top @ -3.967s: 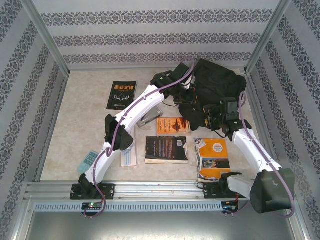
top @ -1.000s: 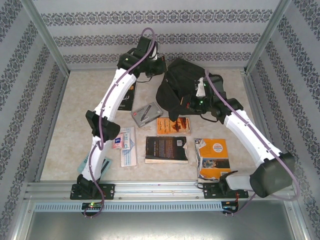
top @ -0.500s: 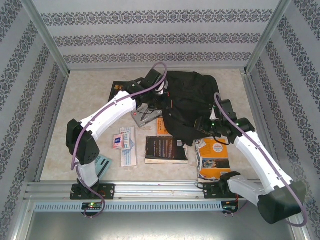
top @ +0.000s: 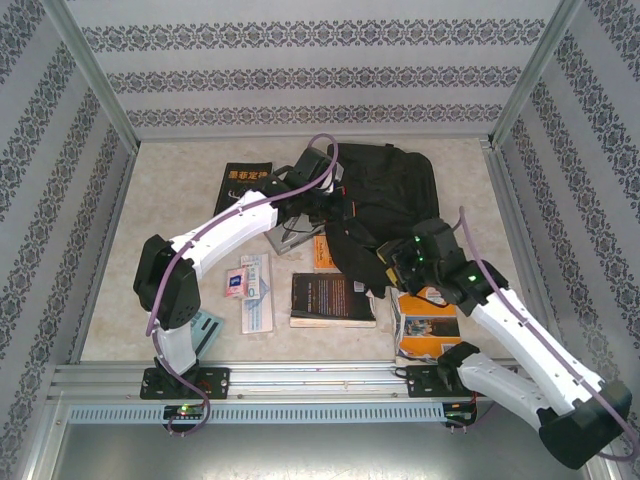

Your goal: Pack the student bag

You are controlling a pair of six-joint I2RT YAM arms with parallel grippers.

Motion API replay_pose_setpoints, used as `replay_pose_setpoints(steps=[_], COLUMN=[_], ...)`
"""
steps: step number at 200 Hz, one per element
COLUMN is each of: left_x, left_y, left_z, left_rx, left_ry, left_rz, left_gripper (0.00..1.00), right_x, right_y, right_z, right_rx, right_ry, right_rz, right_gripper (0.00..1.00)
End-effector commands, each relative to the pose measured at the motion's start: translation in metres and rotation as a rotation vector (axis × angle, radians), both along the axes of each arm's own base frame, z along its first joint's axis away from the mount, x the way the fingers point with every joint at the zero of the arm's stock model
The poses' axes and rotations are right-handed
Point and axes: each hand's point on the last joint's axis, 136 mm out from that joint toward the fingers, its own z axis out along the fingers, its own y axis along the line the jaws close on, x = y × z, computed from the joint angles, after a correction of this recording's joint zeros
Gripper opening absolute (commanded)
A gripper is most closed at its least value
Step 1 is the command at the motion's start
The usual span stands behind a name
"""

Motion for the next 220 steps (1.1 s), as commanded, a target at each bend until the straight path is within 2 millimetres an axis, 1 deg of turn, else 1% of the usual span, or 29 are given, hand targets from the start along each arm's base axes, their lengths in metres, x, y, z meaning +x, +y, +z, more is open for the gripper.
replay_pose_setpoints(steps=[1, 16, 18, 20, 21, 25, 41, 53, 87, 111, 140, 176, 182, 188, 197, 220], left_x=[-0.001, -0.001, -0.002, -0.002, -0.002, -0.002, -0.005, -0.007, -0.008, -0.007, -0.003, 0.002, 0.003, 0.004, 0.005, 0.005], left_y=[-0.008, -0.007, -0.007, -0.007, -0.007, -0.006, -0.004, -0.003, 0.004, 0.009, 0.015, 0.02, 0.021, 0.022, 0.023, 0.027], left_z=[0.019, 0.018, 0.017, 0.017, 0.017, 0.018, 0.018, 0.017, 0.01, 0.005, 0.0, -0.002, -0.003, -0.004, -0.005, -0.005], left_rx=[-0.061, -0.062, -0.06, -0.061, -0.061, -0.061, -0.06, -0.056, -0.042, -0.039, -0.034, -0.028, -0.025, -0.022, -0.022, -0.02], left_ry=[-0.05, -0.049, -0.048, -0.048, -0.048, -0.049, -0.049, -0.047, -0.036, -0.026, -0.021, -0.027, -0.026, -0.025, -0.019, -0.019], left_rz=[-0.006, -0.005, -0.005, -0.006, -0.006, -0.005, -0.007, -0.007, 0.001, 0.014, 0.028, 0.034, 0.037, 0.038, 0.039, 0.042], left_gripper=[0.0, 0.0, 0.0, 0.0, 0.0, 0.0, 0.0, 0.0, 0.0, 0.0, 0.0, 0.0, 0.0, 0.0, 0.0, 0.0], right_x=[0.022, 0.034, 0.035, 0.037, 0.037, 0.04, 0.049, 0.053, 0.059, 0.062, 0.063, 0.059, 0.06, 0.065, 0.073, 0.085], right_y=[0.012, 0.014, 0.014, 0.013, 0.013, 0.011, 0.009, 0.011, 0.01, 0.003, -0.006, -0.009, -0.007, -0.003, 0.0, -0.002], right_z=[0.005, 0.002, 0.002, 0.002, 0.001, -0.001, -0.01, -0.018, -0.043, -0.057, -0.069, -0.086, -0.086, -0.081, -0.066, -0.026], right_rx=[0.099, 0.098, 0.095, 0.091, 0.088, 0.079, 0.065, 0.068, 0.032, -0.001, -0.032, -0.051, -0.047, -0.042, -0.055, -0.174], right_ry=[0.0, -0.025, -0.027, -0.028, -0.028, -0.032, -0.027, -0.01, 0.048, 0.065, 0.076, 0.106, 0.101, 0.069, 0.007, -0.174], right_rz=[-0.15, -0.176, -0.179, -0.185, -0.188, -0.197, -0.22, -0.227, -0.239, -0.262, -0.274, -0.259, -0.246, -0.216, -0.151, 0.064], right_gripper=[0.52, 0.55, 0.56, 0.63, 0.64, 0.66, 0.67, 0.67, 0.67, 0.59, 0.45, 0.28, 0.26, 0.24, 0.21, 0.12])
